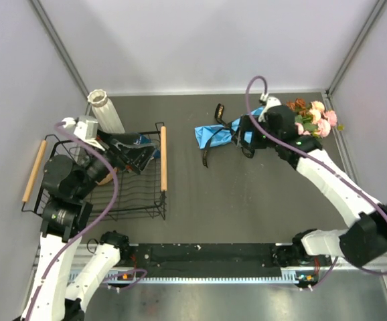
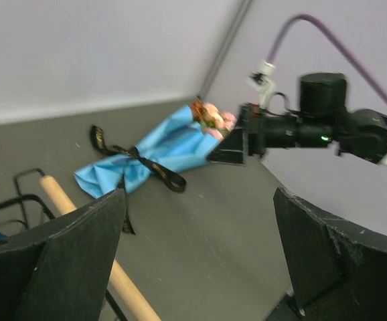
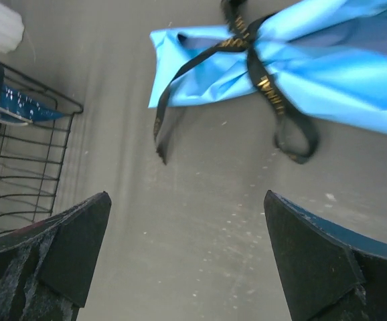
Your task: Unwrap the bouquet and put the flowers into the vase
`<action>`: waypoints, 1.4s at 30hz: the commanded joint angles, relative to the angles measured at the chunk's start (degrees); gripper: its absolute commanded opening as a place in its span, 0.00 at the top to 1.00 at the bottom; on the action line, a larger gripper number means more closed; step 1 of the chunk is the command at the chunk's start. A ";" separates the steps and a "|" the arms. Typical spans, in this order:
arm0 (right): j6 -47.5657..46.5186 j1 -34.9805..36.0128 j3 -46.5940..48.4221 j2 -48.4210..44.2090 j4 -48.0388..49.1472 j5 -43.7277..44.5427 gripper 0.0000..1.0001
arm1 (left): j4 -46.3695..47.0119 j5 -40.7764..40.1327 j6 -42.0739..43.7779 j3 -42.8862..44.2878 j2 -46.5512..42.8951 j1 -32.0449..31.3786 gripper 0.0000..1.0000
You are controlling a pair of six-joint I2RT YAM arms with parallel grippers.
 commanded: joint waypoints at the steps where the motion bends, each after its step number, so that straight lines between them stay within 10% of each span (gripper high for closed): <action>1: 6.94 2.25 -1.88 7.74 14.96 -8.88 0.01 | 5.25 10.06 -6.38 -4.06 2.88 0.18 0.05; 10: 12.93 5.15 3.30 25.41 26.40 -14.61 0.02 | 5.26 15.96 -8.23 -9.17 3.32 -1.49 0.08; 17: 12.85 6.65 8.05 34.56 28.08 -12.42 0.24 | 2.62 15.96 -5.78 -8.91 4.02 -1.93 0.07; 42: 12.58 8.75 8.49 42.48 31.07 -1.25 0.63 | 1.39 10.35 -3.93 -3.99 10.96 -10.89 0.09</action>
